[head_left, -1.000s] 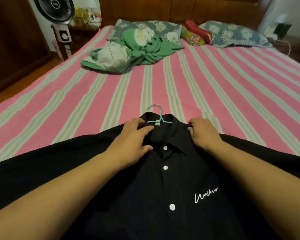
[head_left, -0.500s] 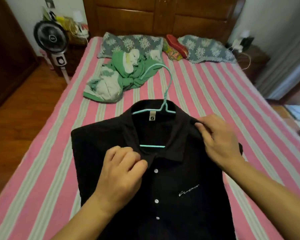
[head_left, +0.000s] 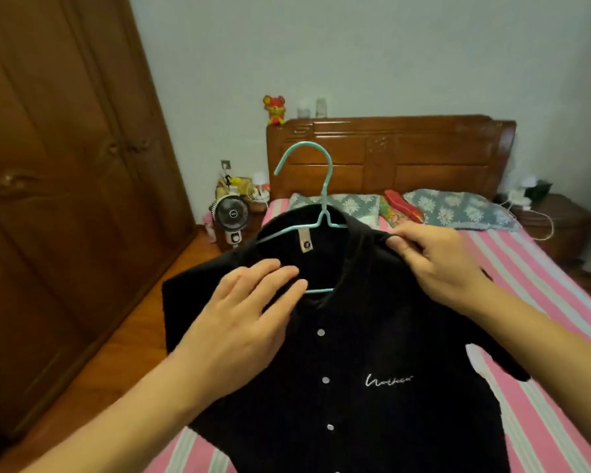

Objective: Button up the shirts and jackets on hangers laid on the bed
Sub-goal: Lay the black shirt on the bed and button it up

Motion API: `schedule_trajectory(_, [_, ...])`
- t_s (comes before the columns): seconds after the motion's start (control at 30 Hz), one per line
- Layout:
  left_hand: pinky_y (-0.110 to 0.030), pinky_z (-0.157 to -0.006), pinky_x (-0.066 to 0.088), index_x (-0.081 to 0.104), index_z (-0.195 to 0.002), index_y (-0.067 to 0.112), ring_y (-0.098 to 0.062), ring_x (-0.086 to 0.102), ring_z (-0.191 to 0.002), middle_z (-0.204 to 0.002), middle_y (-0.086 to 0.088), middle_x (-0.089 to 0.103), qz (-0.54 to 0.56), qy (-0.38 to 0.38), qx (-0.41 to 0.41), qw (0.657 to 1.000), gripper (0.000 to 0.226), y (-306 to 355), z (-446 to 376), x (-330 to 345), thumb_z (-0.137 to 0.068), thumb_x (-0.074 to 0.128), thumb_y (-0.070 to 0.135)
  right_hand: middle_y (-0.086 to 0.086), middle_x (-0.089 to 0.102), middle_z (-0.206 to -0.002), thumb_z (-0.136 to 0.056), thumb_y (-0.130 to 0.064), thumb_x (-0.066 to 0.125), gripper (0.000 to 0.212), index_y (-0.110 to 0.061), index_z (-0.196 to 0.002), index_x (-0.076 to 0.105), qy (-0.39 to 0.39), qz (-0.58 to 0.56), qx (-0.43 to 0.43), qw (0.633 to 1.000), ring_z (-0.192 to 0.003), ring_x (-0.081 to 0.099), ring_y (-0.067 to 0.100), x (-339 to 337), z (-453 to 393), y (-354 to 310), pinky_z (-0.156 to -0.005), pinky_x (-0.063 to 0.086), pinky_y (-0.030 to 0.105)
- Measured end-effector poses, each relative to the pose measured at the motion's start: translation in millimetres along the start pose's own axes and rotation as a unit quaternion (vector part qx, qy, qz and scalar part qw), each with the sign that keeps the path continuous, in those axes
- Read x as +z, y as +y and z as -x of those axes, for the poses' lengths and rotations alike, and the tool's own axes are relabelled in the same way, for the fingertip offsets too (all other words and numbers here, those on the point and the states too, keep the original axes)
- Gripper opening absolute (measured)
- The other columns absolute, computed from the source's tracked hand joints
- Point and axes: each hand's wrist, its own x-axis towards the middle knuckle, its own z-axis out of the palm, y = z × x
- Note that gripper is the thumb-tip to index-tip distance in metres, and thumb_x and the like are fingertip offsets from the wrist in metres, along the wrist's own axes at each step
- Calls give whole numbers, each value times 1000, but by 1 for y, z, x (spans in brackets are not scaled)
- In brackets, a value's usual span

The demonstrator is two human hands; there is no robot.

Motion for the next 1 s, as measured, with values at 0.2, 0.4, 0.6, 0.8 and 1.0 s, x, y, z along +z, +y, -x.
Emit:
schedule_trajectory(0.2, [-50,-122,16,63,-124,18,-26,61,-116,-110,0,71,-213,-324,-5,922,50,-8,-35,-76,-104,32,52,-9,64,-77,-100,-36,54,25,-19,-85,65,-110,-72,-70,989,-77,61,18,21,-30,-25,-70,46,40])
schedule_trajectory(0.4, [-48,-120,21,67,-89,35,-10,58,-109,-93,18,63,-90,-244,-59,964,21,12,19,-142,-97,57,51,-9,58,-74,-100,-28,57,21,-28,-79,53,-91,-71,-148,982,-72,58,24,23,-27,-61,-60,39,36])
schedule_trajectory(0.6, [-45,-111,37,62,-128,27,-23,43,-134,-144,-1,43,-44,0,-333,942,44,48,119,-207,-95,53,56,-1,67,-90,-101,-26,53,20,-13,-98,68,-39,-133,-308,941,-83,59,16,45,-10,-151,-70,46,28])
schedule_trajectory(0.8, [-38,-91,52,58,-133,33,-13,64,-112,-122,13,67,-51,7,-529,847,48,43,214,-286,-100,38,61,-10,67,-87,-97,-17,63,13,-16,-101,75,-104,-285,-307,902,-83,62,4,86,-13,-280,-76,50,22])
schedule_trajectory(1.0, [-45,-84,56,66,-122,37,-18,68,-97,-107,11,73,-100,68,-609,784,41,41,326,-372,-93,51,61,-18,62,-69,-99,-29,57,27,-26,-75,69,-338,-384,-252,822,-67,57,-3,138,14,-411,-67,43,21])
